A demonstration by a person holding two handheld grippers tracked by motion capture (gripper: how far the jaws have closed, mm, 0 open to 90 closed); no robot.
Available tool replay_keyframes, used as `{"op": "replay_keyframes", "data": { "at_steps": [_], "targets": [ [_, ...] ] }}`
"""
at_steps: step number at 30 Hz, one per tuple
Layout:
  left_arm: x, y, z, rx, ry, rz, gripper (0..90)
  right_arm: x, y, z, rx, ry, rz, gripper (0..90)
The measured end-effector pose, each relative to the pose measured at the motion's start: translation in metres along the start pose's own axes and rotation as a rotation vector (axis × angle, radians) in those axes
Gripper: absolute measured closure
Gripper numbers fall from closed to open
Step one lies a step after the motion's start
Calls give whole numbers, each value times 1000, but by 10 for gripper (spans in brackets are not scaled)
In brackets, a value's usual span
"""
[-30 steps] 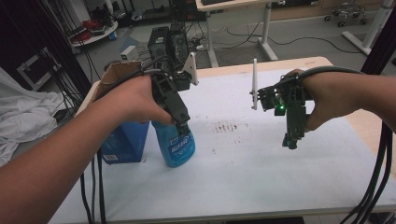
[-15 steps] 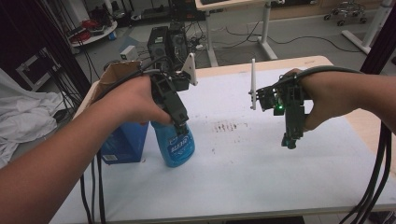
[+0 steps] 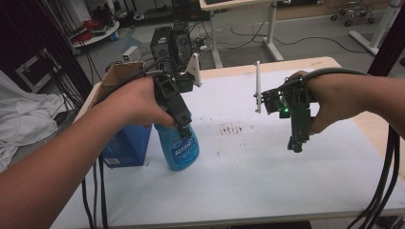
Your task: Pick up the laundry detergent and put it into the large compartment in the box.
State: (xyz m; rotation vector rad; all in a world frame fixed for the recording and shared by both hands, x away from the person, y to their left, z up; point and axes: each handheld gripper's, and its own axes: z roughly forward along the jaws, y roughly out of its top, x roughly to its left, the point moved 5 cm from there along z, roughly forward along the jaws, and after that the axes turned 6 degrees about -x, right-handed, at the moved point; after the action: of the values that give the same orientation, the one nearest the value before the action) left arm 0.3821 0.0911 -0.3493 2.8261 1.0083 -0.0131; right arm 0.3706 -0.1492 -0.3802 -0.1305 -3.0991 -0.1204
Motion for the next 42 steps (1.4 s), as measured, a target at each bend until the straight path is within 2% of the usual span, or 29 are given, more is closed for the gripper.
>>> {"op": "replay_keyframes", "data": {
  "at_steps": [21,25,28,29,31,34,40,41,42],
  "targets": [
    [1,1,0,5,-27,0,288,0,1,3,3,1,0,24],
    [1,1,0,8,-18,1,302,-1,1,3,0,-2,-7,25],
    [1,1,1,4,-18,0,323,0,1,3,2,-1,2,25],
    [1,1,1,6,-18,1,323,2,1,3,-1,7,23,24],
    [1,1,1,6,-17,2,324,-1,0,3,3,-3,-2,25],
    [1,1,1,15,-20,6,368,-1,0,3,5,-2,2,25],
    [0,2,1,14,-13,2,374,-1,0,3,4,-2,-2,25],
    [0,2,1,15,-12,1,374,2,1,3,-3,7,22,24],
    [0,1,1,18,-9,-2,377,0,1,3,6,-1,0,24]
  ]
}}
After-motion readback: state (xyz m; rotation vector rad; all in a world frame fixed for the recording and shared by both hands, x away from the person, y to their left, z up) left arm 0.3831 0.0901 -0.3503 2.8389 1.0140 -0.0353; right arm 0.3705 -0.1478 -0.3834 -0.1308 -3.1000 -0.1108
